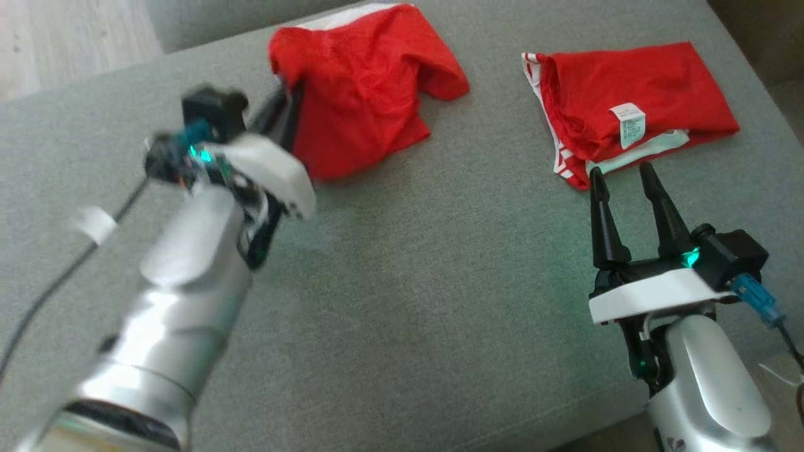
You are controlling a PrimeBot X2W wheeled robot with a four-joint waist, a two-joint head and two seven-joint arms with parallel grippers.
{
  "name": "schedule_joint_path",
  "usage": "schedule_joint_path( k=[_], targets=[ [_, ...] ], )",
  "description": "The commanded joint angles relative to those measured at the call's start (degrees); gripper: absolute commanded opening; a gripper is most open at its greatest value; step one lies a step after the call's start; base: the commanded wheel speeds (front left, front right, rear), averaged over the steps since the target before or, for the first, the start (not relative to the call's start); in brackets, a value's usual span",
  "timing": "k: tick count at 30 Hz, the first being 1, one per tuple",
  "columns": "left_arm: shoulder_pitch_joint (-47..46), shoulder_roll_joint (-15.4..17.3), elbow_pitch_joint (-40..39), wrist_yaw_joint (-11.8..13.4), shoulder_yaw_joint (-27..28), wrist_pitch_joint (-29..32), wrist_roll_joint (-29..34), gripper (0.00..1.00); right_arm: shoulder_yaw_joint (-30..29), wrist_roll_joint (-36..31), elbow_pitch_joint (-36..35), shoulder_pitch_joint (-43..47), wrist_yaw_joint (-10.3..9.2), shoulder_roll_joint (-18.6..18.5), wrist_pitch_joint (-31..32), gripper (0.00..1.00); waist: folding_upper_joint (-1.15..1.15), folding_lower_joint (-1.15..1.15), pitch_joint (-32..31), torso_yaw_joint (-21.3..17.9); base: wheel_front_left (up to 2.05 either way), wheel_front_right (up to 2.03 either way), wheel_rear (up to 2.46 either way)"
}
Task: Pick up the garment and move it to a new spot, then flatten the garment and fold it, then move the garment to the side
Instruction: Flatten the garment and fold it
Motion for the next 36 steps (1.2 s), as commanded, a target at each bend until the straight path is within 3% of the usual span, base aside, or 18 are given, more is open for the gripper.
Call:
schedule_joint_path(
  k=[1,11,18,21,27,31,36],
  targets=[
    [-4.28,3.07,-3.37,0.12,-0.05,-0.68,-1.00,0.00,0.87,0.20,-1.63,-1.07,-0.04,0.61,-0.63,1.00,0.00,0.00,-0.77,0.20,0.00,0.00,0.00],
    [-8.46,5.66,-17.30,0.11,-10.52,3.18,-8.83,0.00,1.65,1.15,-0.80,-0.41,-0.04,0.91,-0.63,1.00,0.00,0.00,-5.30,0.07,0.00,0.00,0.00],
    [-9.89,1.70,-26.15,0.18,-13.31,5.44,-14.07,0.00,2.24,1.53,-0.14,-0.09,-0.04,0.99,-0.63,1.00,0.00,0.00,-7.72,-0.39,0.00,0.00,0.00],
    [-11.95,-0.51,-28.78,2.11,-11.90,5.19,-16.16,0.00,2.28,1.81,-0.29,0.04,-0.04,1.00,-0.63,1.00,0.00,0.00,-7.92,-0.17,0.00,0.00,0.00],
    [-14.10,-1.68,-29.29,9.14,-11.28,4.43,-15.84,0.00,1.91,1.97,-0.76,0.05,-0.04,1.01,-0.63,1.00,0.00,0.00,-7.40,1.12,0.00,0.00,0.00],
    [-10.88,0.59,-24.56,11.91,-10.72,4.82,-15.64,0.00,2.03,2.25,-1.16,-0.09,-0.04,1.01,-0.63,1.00,0.00,0.00,-6.45,1.66,0.00,0.00,0.00],
    [-5.89,4.58,-17.10,12.86,-10.06,4.80,-16.21,0.00,2.60,1.94,-1.29,-0.54,-0.04,1.01,-0.63,1.00,0.00,0.00,-4.05,2.37,0.00,0.00,0.00]
  ],
)
